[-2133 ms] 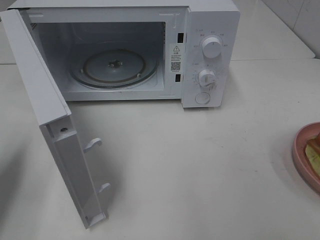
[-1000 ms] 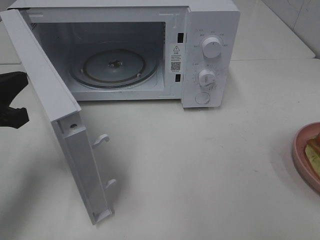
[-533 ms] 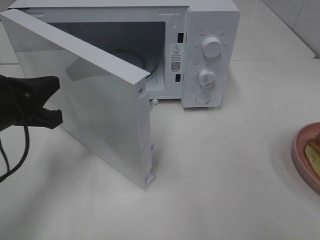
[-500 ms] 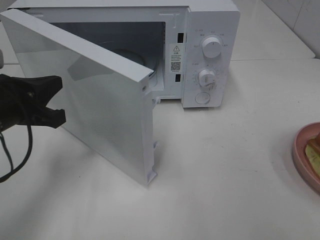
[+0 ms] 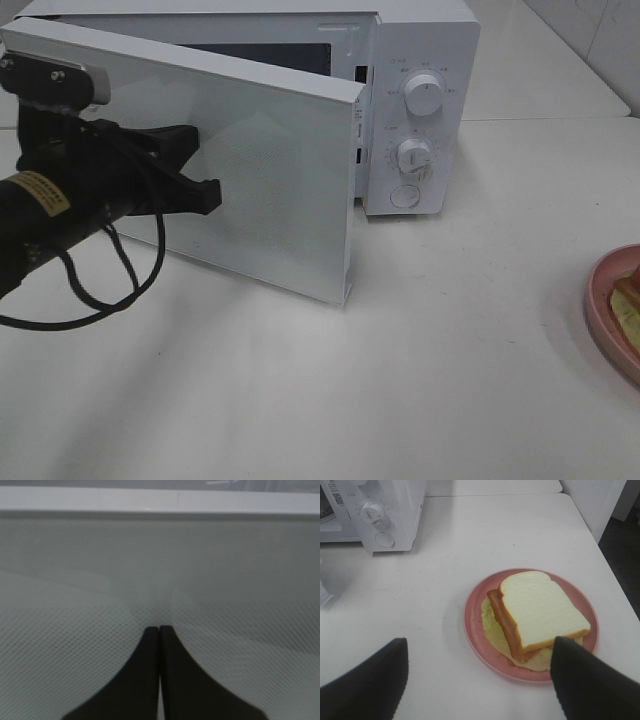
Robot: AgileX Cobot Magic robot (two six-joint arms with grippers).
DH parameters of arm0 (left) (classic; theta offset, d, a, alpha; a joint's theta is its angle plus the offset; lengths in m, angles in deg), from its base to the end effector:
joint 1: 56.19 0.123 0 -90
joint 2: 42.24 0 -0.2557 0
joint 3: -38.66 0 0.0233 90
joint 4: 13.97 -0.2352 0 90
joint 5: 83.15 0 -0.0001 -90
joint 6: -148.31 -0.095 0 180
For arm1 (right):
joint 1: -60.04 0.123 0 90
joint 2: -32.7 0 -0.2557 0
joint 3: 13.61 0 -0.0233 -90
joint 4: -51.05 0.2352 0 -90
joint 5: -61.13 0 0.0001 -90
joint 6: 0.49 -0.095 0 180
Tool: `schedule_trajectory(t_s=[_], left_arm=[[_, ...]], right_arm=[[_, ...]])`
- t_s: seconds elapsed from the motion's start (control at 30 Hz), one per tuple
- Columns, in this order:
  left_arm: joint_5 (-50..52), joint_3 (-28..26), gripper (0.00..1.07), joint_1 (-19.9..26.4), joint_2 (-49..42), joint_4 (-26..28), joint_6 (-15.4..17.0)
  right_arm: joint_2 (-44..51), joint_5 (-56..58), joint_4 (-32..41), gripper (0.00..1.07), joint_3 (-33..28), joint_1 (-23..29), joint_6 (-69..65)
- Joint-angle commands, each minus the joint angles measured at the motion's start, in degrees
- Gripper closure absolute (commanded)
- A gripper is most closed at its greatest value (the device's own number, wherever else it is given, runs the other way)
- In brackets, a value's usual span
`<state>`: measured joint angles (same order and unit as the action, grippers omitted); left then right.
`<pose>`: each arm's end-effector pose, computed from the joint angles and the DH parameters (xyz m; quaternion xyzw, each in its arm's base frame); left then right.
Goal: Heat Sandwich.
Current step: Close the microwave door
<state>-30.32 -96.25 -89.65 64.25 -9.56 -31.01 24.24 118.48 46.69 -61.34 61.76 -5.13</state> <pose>0.2524 -0.1598 0.1578 0.1779 0.7382 -0.1832 0.6243 0.0166 -0.0056 0.2730 0.0217 0.8356 -0.0076 0.5489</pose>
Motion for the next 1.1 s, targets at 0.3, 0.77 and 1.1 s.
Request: schedule_trajectory(t_s=[0.3, 0.77, 1.1], left_arm=[[-3.3, -10.4, 1.07, -2.9, 5.8, 1.9, -0.2], [-7.2, -23.5, 1.07, -6.9, 13.8, 9.3, -6.2], [-9.3, -30.3, 1.07, -7.1, 17.0, 15.4, -8.5]], right_arm=[[1.5, -0.3, 0.1, 0.32, -0.1, -0.4, 0.5], [1.5, -0.3, 0.1, 0.32, -0.1, -0.4, 0.5], [1.5, -0.3, 0.1, 0.32, -0.1, -0.4, 0.5]])
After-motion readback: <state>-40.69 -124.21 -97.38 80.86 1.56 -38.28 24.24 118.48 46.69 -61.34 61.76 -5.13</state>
